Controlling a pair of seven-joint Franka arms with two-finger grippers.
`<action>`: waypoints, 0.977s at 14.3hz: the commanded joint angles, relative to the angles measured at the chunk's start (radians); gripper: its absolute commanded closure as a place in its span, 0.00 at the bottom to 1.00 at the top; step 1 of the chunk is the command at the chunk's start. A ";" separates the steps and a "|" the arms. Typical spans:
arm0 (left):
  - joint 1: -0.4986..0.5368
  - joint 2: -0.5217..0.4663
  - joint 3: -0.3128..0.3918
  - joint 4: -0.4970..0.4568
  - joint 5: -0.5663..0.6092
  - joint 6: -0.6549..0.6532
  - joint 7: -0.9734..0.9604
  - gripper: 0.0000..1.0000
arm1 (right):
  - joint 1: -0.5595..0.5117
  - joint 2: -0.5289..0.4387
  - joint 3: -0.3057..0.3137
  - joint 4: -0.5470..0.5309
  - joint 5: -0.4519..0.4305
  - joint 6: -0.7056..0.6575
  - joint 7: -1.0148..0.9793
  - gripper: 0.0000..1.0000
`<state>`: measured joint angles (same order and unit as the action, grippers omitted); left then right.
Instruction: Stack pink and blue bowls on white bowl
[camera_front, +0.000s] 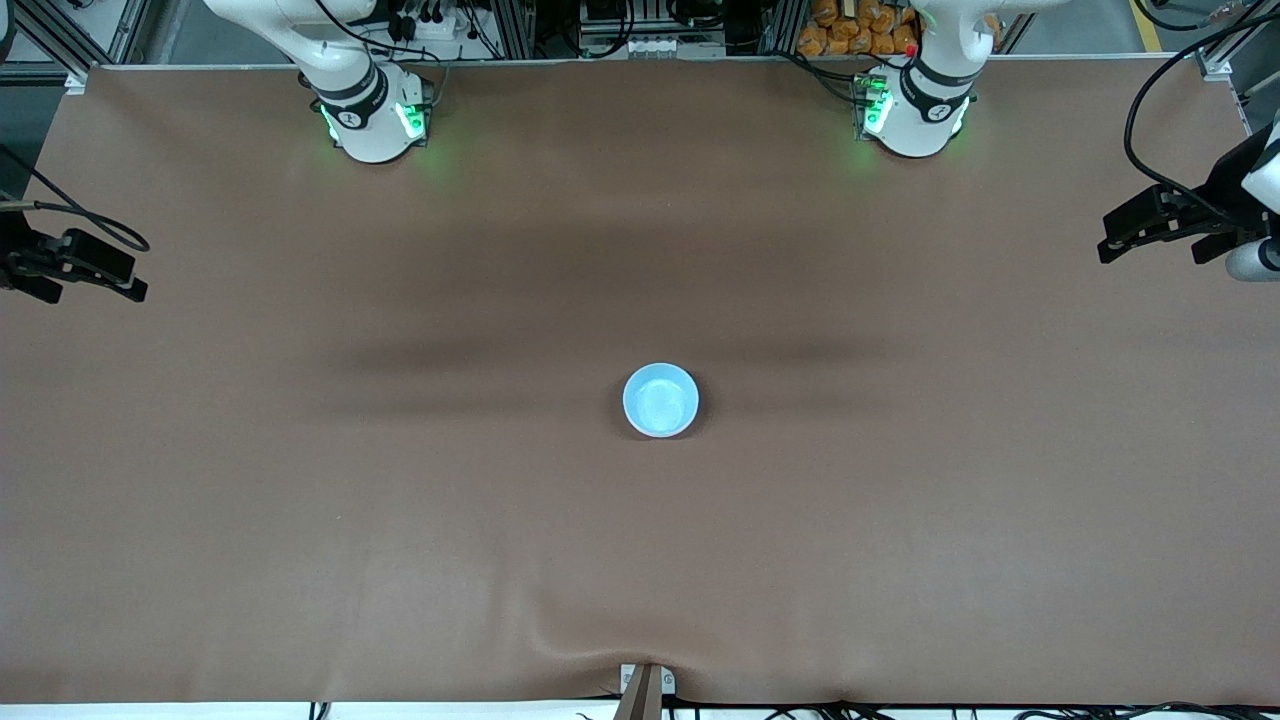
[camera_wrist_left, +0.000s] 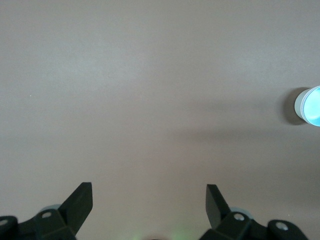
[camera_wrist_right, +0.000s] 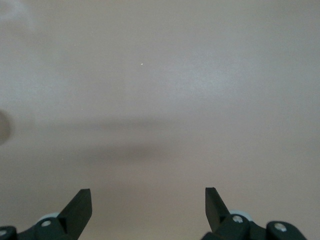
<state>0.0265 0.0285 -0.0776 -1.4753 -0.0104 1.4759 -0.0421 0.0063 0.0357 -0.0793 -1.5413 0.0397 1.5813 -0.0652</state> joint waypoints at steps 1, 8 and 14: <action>0.001 0.002 -0.005 0.010 0.010 0.001 0.008 0.00 | -0.020 0.000 0.038 0.039 -0.026 -0.047 0.033 0.00; -0.007 0.005 -0.007 0.009 0.004 0.001 0.005 0.00 | -0.020 0.000 0.050 0.060 -0.029 -0.070 0.022 0.00; -0.004 0.008 -0.007 0.006 0.001 -0.003 0.008 0.00 | -0.023 0.000 0.046 0.055 -0.030 -0.107 0.022 0.00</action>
